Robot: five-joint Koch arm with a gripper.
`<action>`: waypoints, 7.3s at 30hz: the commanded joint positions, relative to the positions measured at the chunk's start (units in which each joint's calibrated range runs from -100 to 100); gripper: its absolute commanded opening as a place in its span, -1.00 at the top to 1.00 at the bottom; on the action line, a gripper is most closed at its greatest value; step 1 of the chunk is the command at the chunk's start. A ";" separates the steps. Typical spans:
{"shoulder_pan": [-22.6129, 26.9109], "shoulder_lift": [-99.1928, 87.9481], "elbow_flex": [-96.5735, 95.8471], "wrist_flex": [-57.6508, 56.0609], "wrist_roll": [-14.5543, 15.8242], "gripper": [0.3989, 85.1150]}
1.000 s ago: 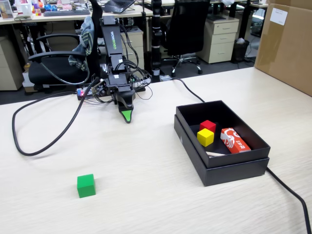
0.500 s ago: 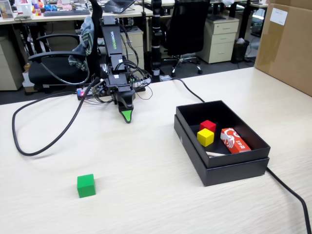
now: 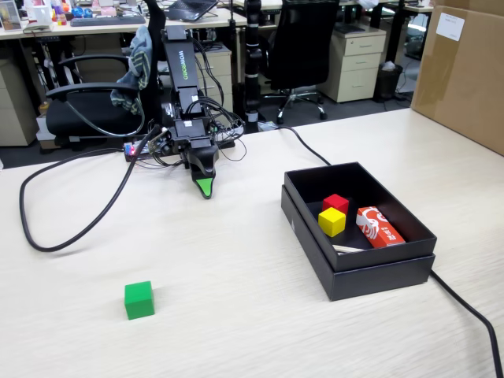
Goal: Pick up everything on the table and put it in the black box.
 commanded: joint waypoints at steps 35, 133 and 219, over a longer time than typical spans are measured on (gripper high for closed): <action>-9.47 32.07 66.43 -48.56 -1.86 -0.11; 17.58 91.50 121.19 -61.09 2.20 0.99; -1.27 0.17 -0.93 1.98 -2.20 -0.21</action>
